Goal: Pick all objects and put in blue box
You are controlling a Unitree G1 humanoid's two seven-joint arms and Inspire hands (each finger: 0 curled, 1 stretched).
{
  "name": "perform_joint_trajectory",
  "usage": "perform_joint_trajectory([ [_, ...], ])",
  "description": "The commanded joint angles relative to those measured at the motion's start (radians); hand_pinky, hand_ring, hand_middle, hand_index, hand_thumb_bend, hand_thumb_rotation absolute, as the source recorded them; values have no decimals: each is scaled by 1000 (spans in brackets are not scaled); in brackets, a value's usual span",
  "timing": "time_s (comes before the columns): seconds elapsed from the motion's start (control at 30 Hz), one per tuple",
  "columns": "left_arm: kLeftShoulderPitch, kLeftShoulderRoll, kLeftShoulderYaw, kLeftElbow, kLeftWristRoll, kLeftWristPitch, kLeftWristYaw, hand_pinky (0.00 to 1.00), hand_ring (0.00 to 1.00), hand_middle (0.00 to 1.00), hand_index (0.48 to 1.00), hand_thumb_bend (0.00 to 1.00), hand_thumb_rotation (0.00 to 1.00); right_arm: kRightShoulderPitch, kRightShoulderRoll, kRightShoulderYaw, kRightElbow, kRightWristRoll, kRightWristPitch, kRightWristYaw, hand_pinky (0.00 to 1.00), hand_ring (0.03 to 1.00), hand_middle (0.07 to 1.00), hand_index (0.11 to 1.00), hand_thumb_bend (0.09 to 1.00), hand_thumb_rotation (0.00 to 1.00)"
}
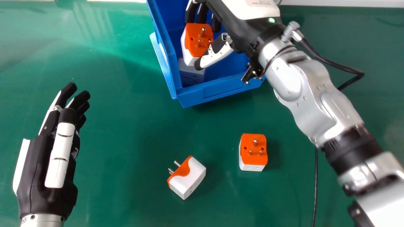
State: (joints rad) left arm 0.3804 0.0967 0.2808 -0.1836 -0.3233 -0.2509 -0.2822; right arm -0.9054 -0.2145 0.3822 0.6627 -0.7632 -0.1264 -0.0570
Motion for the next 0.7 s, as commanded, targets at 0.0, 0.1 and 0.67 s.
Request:
perform_joint_trajectory([
  [0.0, 5, 5, 3, -29, -4, -9, 1, 978, 926, 894, 908, 647, 765, -100, 22, 9, 105, 7, -39, -64, 297, 414, 511, 536, 488, 0],
  [0.1, 7, 5, 5, -29, -8, -12, -1, 977, 926, 894, 908, 645, 766, -170, 34, 51, 259, -19, -73, -129, 298, 417, 514, 539, 489, 0],
  [0.67, 66, 1, 3, -81, 4, -8, 7, 973, 931, 902, 914, 603, 792, -302, 119, 112, 600, 9, 65, -205, 303, 428, 524, 530, 492, 0],
])
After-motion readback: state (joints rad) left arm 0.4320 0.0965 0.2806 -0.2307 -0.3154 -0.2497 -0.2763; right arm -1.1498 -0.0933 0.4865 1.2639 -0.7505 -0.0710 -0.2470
